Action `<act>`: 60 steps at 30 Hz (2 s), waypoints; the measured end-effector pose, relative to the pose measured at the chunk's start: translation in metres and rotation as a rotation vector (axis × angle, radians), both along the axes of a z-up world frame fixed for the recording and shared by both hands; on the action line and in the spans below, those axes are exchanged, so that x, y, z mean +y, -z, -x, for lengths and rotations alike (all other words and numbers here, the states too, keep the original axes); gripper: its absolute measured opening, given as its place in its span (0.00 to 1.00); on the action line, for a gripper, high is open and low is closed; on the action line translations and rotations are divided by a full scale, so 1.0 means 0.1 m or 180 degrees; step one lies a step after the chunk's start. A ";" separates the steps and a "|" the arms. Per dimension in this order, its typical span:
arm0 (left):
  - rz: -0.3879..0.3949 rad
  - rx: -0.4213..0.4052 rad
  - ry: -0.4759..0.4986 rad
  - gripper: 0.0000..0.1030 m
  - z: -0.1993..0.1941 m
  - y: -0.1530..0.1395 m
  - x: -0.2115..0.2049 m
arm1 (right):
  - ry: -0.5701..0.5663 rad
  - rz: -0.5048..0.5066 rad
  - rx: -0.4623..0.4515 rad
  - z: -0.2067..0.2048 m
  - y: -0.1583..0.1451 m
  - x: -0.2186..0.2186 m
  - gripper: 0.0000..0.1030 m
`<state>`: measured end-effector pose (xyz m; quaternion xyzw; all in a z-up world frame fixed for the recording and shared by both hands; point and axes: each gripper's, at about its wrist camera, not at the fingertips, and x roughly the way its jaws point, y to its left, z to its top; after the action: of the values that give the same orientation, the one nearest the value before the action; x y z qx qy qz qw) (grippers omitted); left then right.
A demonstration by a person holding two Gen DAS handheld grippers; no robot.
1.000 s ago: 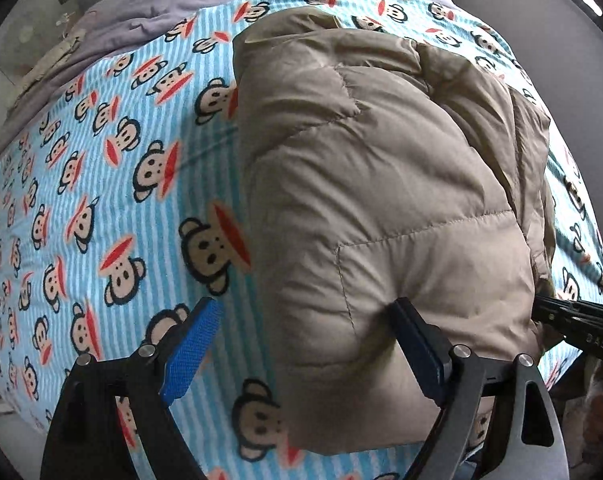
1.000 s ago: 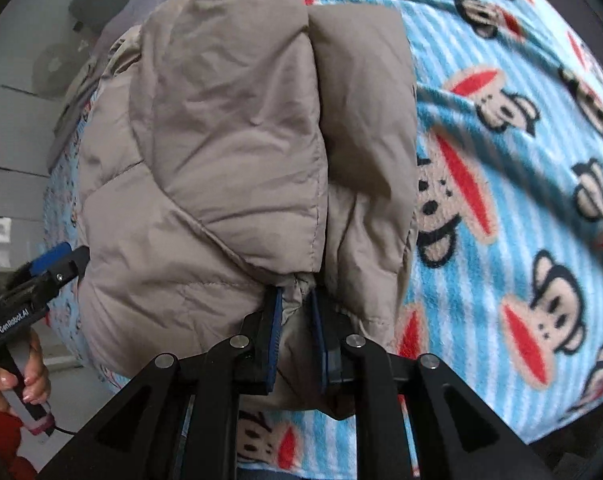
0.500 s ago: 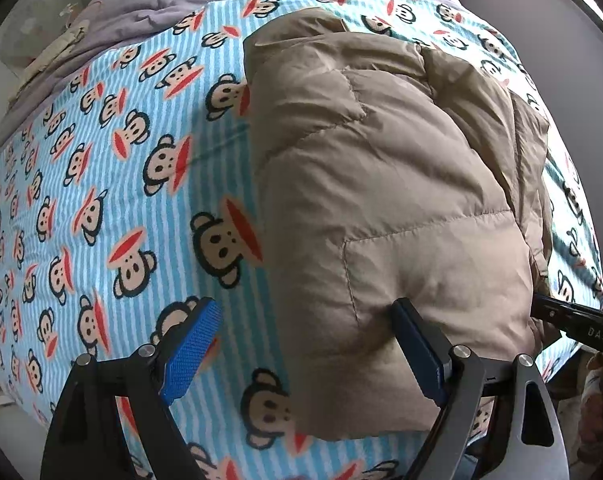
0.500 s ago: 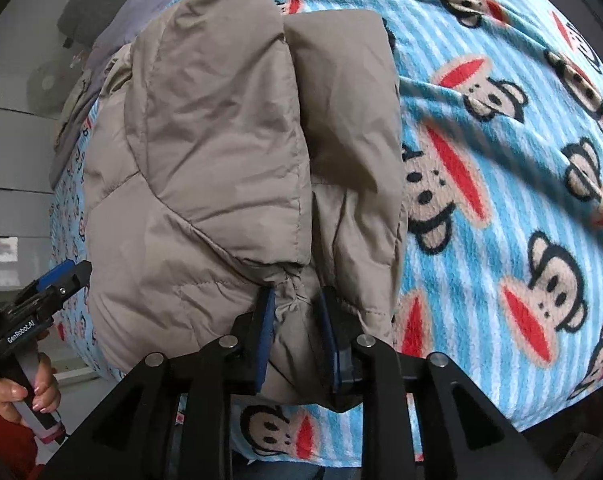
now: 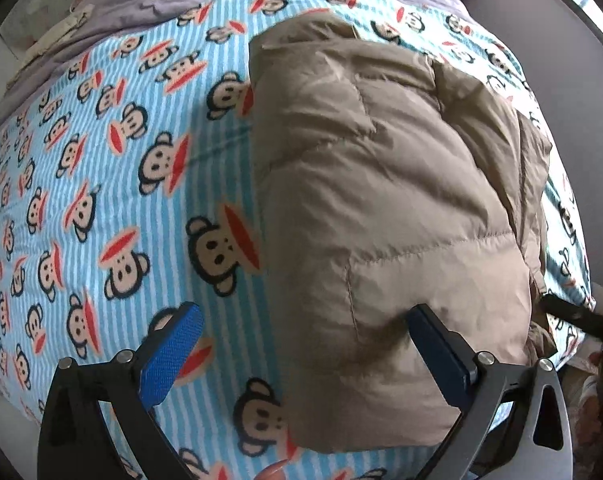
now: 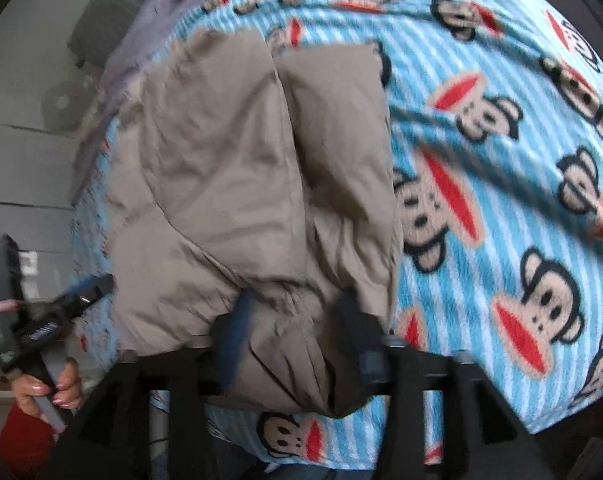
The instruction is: Fold large clothes
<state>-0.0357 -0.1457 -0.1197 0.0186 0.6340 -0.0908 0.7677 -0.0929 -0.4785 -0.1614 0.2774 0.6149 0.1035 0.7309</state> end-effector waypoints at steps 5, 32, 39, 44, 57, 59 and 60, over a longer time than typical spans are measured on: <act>0.0129 0.0076 -0.0172 1.00 -0.12 0.05 0.11 | 0.0164 0.0027 -0.0127 -0.09 -0.06 -0.30 0.86; 0.2053 0.0987 -0.0058 1.00 -0.83 0.89 0.35 | -0.0308 -0.1028 0.0337 -0.97 0.65 -0.34 1.00; 0.2354 0.1287 -0.0119 1.00 -0.93 1.21 0.25 | -0.0520 -0.1354 0.0388 -1.29 0.91 -0.10 1.00; 0.2501 0.1401 -0.0245 1.00 -0.97 1.33 0.17 | -0.0476 -0.1548 0.0437 -1.48 1.04 0.05 1.00; 0.2574 0.1013 -0.0194 0.90 -0.83 0.80 -0.02 | -0.0216 -0.1809 0.0444 -1.48 0.88 -0.03 0.66; 0.2590 0.0939 -0.0116 0.90 -0.84 0.68 -0.04 | -0.0258 -0.1792 0.0370 -1.49 0.75 0.00 0.62; 0.2609 0.0901 -0.0093 0.90 -0.85 0.62 -0.03 | -0.0282 -0.1785 0.0329 -1.51 0.68 0.04 0.62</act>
<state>0.0495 -0.1484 -0.1814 -0.3094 0.6447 -0.3259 0.6184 0.0582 -0.4743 -0.2296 0.4464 0.6103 0.2871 0.5881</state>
